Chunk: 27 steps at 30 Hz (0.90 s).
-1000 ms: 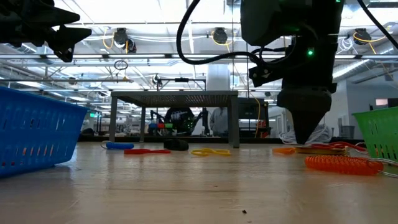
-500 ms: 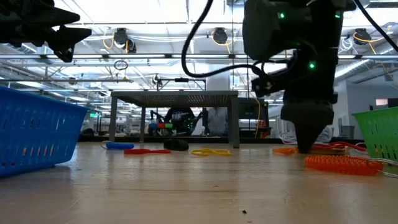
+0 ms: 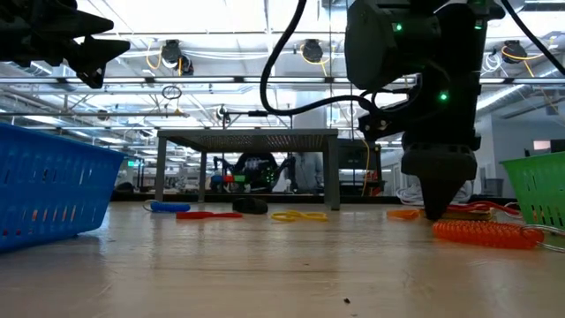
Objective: Pick & Place Office Desk Supplies
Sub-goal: Put the yellow crayon box into the green bin
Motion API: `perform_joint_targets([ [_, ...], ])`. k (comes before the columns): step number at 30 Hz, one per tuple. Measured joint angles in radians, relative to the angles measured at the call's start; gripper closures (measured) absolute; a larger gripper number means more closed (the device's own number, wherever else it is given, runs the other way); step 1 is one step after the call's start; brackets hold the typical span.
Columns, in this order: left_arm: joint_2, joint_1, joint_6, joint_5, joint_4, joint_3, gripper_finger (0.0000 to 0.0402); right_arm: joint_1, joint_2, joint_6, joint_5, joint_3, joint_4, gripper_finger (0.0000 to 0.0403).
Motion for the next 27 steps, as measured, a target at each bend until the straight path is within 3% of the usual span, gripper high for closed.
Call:
perform_joint_targets([
  [27, 0.000, 0.000, 0.000, 0.000, 0.000, 0.000, 0.0204, -0.021, -0.001, -0.025, 0.031, -0.064, 0.048, 0.0279],
])
